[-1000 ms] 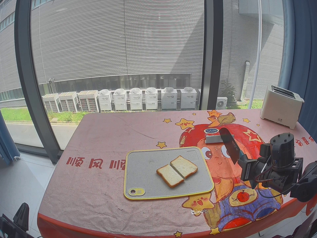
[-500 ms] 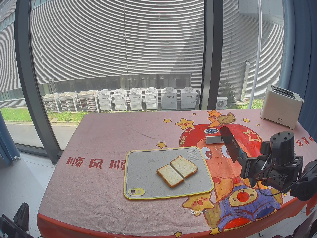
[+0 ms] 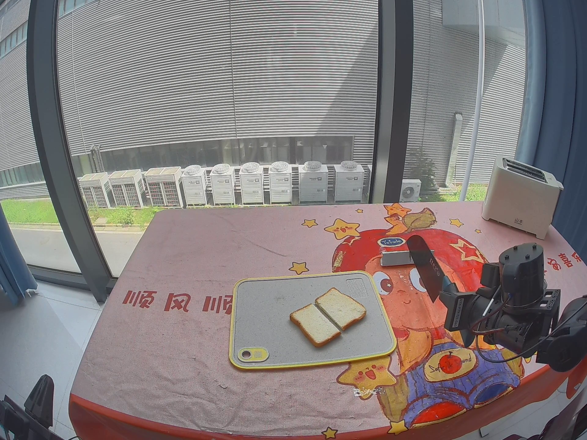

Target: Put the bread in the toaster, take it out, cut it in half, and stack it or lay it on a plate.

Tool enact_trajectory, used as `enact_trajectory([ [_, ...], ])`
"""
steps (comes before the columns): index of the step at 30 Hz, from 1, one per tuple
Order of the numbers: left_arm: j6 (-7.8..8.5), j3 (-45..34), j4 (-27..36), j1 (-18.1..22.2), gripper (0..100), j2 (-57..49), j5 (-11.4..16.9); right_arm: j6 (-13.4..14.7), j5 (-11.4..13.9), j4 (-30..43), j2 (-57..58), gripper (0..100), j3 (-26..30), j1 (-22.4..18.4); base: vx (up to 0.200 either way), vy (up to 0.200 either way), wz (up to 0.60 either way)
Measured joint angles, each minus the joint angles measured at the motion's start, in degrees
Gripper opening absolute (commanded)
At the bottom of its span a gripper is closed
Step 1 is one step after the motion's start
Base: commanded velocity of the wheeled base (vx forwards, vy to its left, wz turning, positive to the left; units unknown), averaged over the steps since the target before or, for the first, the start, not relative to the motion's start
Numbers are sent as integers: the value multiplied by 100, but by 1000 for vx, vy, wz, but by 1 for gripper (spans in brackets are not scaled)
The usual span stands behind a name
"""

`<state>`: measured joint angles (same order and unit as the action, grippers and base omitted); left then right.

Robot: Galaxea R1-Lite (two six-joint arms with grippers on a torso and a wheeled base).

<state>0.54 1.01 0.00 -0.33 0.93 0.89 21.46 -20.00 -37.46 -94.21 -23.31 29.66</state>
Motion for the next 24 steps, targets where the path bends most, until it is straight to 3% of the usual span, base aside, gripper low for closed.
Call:
enact_trajectory([
  [24, 0, 0, 0, 0, 0, 0, -2, 2, 6, -9, -212, 0, 27, 10, 0, 0, 0],
])
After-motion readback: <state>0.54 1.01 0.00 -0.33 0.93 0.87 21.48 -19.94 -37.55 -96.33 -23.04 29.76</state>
